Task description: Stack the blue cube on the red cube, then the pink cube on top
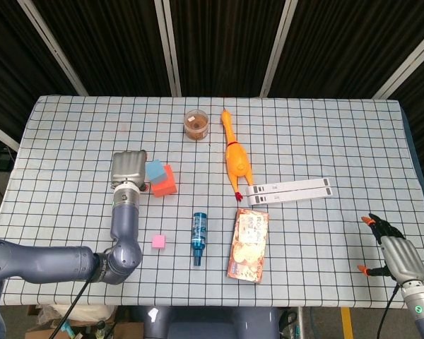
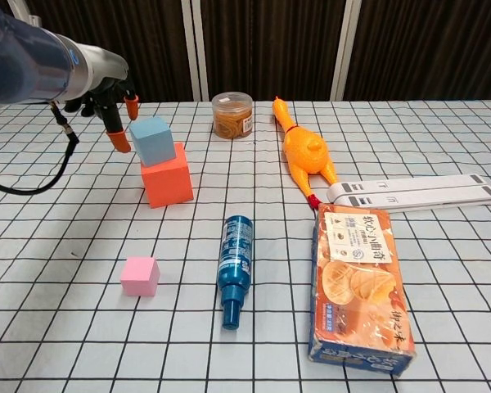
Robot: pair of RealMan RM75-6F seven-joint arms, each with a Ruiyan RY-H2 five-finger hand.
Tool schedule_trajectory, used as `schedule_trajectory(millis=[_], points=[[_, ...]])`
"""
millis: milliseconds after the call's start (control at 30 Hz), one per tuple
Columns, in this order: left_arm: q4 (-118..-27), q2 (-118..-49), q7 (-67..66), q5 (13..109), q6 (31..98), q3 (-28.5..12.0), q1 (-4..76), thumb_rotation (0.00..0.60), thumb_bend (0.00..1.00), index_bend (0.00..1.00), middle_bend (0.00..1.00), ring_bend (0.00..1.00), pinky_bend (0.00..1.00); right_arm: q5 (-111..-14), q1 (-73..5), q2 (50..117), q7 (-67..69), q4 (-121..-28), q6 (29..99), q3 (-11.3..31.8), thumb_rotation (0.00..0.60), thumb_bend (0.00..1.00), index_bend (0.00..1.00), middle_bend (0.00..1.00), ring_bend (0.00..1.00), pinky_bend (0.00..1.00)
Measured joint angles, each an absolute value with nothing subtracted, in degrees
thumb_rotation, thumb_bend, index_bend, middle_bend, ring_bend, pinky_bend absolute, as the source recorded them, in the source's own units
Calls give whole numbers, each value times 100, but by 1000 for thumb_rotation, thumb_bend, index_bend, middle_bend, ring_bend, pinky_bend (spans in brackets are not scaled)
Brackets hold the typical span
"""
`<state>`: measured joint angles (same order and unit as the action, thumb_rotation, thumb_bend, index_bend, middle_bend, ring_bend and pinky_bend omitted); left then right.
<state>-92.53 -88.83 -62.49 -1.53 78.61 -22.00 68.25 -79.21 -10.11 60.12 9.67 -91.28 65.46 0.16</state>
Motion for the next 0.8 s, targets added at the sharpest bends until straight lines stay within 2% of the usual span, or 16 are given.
schedule_trajectory(millis=[400, 800], points=[[-9039, -9040, -6290, -30, 7855, -2264, 6776, 600, 218, 301, 942, 787, 799, -7882, -1042, 6047, 975, -9067, 6468, 15, 600, 41, 109, 36, 70, 127], [-8804, -9283, -6334, 170, 7774, -2287, 6778, 600, 218, 255, 942, 787, 799, -7903, -1037, 6022, 1029, -9080, 6481, 11, 600, 41, 109, 36, 70, 127]])
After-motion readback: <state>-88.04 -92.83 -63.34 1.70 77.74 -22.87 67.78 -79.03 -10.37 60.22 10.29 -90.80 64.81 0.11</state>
